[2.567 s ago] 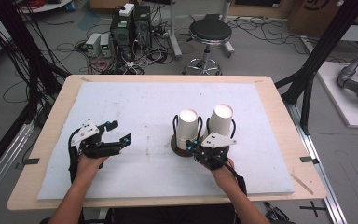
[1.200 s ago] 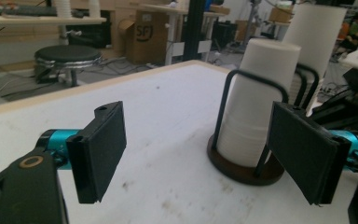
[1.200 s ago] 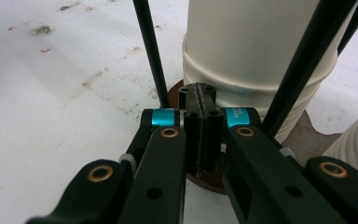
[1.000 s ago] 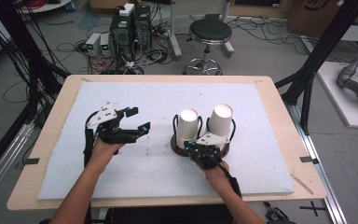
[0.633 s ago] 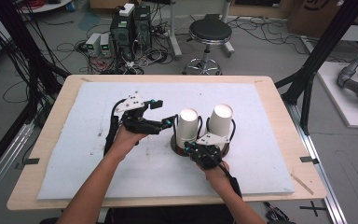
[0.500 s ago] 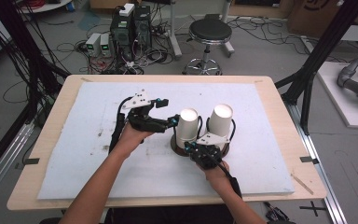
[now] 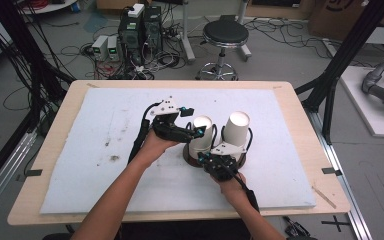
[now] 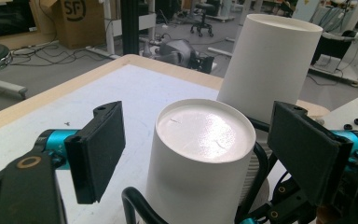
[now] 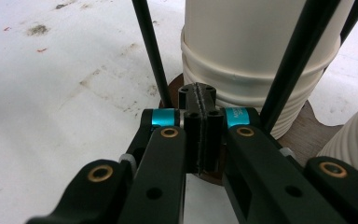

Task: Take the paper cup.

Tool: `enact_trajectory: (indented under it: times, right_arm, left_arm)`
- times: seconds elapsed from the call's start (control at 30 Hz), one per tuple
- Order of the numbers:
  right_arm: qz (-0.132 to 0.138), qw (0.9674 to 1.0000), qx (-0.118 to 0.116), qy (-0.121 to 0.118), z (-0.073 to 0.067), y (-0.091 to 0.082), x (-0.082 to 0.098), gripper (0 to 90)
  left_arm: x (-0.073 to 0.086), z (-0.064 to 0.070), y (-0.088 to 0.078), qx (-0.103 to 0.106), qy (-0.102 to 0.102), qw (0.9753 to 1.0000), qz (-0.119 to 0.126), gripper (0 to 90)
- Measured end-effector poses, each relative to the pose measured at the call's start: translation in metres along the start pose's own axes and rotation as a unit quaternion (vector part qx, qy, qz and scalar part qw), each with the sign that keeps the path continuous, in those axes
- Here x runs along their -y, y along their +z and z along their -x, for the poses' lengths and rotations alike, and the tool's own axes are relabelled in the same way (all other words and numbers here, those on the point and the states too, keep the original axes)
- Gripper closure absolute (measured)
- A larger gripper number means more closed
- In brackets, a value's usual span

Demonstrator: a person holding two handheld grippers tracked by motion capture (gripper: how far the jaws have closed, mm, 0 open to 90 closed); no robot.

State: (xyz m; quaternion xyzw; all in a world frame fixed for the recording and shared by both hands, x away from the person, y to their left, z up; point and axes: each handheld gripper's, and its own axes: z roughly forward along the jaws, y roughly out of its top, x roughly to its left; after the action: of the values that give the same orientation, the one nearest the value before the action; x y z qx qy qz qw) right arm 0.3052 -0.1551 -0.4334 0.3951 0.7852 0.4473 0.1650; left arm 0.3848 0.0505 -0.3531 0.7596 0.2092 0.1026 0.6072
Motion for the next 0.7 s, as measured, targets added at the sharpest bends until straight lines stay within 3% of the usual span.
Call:
enact_trajectory:
  times: [0.3, 0.47, 0.6, 0.7]
  right_arm:
    - [-0.001, 1.0000, -0.001, -0.001, 0.000, 0.000, 0.000, 90.0]
    - [0.001, 1.0000, 0.000, 0.000, 0.000, 0.000, 0.000, 90.0]
    - [-0.002, 1.0000, -0.002, -0.001, 0.000, 0.000, 0.000, 90.0]
    - [-0.002, 1.0000, -0.003, -0.001, 0.001, 0.000, 0.000, 90.0]
  left_arm:
    - [0.002, 0.004, 0.008, 0.003, 0.003, 0.9999, -0.011, 19.2]
    - [0.003, 0.004, 0.015, -0.004, 0.007, 0.9995, -0.030, 19.3]
    - [0.004, 0.004, 0.015, -0.008, 0.020, 0.9991, -0.036, 31.4]
    - [0.003, 0.005, 0.015, -0.010, 0.024, 0.9990, -0.037, 33.4]
